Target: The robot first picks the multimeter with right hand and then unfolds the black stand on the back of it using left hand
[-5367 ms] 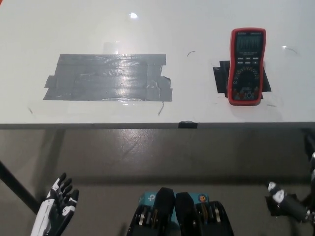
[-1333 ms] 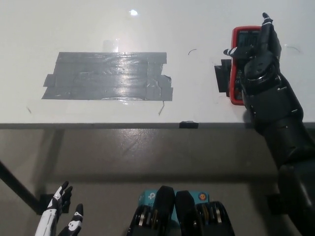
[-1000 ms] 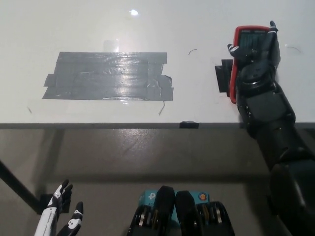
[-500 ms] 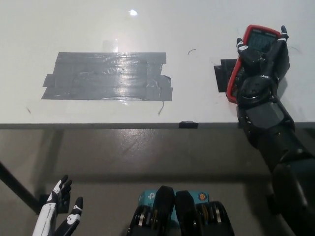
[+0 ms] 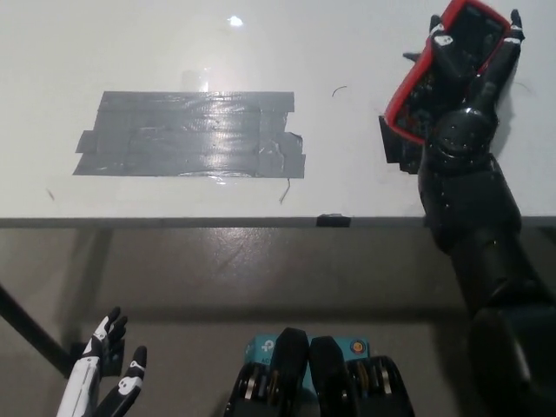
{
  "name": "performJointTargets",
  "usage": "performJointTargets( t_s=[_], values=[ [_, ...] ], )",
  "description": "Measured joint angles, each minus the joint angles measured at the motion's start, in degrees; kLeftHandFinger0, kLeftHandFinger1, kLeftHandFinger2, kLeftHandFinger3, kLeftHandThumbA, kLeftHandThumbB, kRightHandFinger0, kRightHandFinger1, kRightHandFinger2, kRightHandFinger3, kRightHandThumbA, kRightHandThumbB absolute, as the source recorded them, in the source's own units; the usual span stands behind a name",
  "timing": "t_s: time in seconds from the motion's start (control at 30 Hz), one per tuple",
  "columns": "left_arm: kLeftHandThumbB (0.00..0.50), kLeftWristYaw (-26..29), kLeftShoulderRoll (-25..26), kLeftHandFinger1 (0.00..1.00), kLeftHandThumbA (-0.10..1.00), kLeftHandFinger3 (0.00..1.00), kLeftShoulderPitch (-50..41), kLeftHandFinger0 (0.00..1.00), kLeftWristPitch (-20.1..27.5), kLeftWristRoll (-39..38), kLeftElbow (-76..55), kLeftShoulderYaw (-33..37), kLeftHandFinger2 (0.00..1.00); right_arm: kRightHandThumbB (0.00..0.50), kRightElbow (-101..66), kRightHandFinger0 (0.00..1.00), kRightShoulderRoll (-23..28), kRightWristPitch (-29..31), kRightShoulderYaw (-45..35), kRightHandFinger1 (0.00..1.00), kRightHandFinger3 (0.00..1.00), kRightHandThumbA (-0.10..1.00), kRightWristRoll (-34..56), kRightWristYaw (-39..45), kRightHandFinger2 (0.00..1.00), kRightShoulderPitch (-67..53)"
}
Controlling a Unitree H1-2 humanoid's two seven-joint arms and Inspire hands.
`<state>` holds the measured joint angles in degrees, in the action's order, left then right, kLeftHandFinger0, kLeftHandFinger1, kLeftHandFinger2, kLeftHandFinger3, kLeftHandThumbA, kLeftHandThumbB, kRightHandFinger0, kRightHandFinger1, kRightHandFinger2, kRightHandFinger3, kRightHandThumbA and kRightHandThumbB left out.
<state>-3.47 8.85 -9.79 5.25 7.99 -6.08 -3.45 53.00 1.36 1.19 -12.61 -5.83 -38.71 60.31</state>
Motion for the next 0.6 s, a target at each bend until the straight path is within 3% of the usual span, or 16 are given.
performJointTargets(
  t_s=[0.1,0.17,0.2,0.23,0.27,0.37,0.43,0.47,0.5,0.53,0.6],
  values=[
    [0.095,-0.01,-0.02,1.0,0.51,1.0,-0.12,1.0,-0.04,-0.02,0.0,0.0,1.0,0.087,-6.15,0.0,-1.42,-0.81,-1.0,0.25,0.91,-0.1,2.6,1.41,0.75,-2.66],
    [0.097,-0.01,-0.06,1.0,0.49,1.0,-0.27,1.0,-0.07,-0.03,-0.02,0.02,1.0,0.047,-9.91,0.0,-2.47,-1.72,-1.55,0.21,0.97,-0.1,4.32,2.13,0.73,-4.66],
    [0.111,-0.01,-0.08,1.0,0.52,1.0,-0.32,1.0,-0.07,-0.03,-0.02,0.04,1.0,0.028,-11.5,0.0,-2.91,-2.2,-1.76,0.2,0.95,-0.1,5.22,2.46,0.69,-5.55],
    [0.121,-0.02,-0.09,1.0,0.56,1.0,-0.35,1.0,-0.07,-0.04,-0.04,0.04,1.0,0.041,-12.69,0.0,-3.24,-2.6,-1.9,0.2,0.94,-0.1,5.81,2.68,0.7,-6.3],
    [0.133,-0.02,-0.1,1.0,0.54,1.0,-0.39,1.0,-0.07,-0.05,-0.1,0.06,1.0,0.039,-14.29,0.0,-3.65,-3.09,-2.03,0.22,1.0,-0.1,6.7,2.97,0.71,-7.28],
    [0.146,-0.03,-0.14,1.0,0.47,1.0,-0.56,1.0,-0.07,-0.17,-1.08,0.1,1.0,0.048,-19.54,0.0,-5.14,-4.93,-2.56,0.34,1.0,-0.1,10.07,3.79,0.82,-10.62],
    [0.155,-0.03,-0.18,1.0,0.5,1.0,-0.52,1.0,-0.1,-0.3,-2.63,0.13,1.0,0.07,-22.8,0.0,-5.89,-6.17,-2.97,0.38,1.0,-0.1,12.47,4.19,0.84,-12.62],
    [0.181,-0.03,-0.2,1.0,0.58,1.0,-0.46,1.0,-0.1,-0.34,-3.23,0.13,1.0,0.078,-24.06,0.0,-6.2,-6.69,-3.14,0.37,1.0,-0.1,13.45,4.29,0.79,-13.39],
    [0.188,-0.04,-0.22,1.0,0.6,1.0,-0.27,0.97,-0.11,-0.4,-4.3,0.15,1.0,0.089,-26.06,0.0,-6.75,-7.52,-3.38,0.36,1.0,-0.1,15.04,4.38,0.78,-14.81],
    [0.227,-0.04,-0.23,1.0,0.67,1.0,-0.09,0.95,-0.12,-0.43,-4.8,0.15,1.0,0.082,-27.27,0.0,-6.97,-8.09,-3.52,0.35,1.0,-0.1,16.0,4.39,0.77,-15.48],
    [0.231,-0.04,-0.25,1.0,0.73,1.0,0.55,0.9,-0.19,-0.48,-6.31,0.15,1.0,0.065,-30.16,0.0,-7.57,-9.24,-3.71,0.34,1.0,-0.1,18.09,4.4,0.74,-17.39]
  ],
)
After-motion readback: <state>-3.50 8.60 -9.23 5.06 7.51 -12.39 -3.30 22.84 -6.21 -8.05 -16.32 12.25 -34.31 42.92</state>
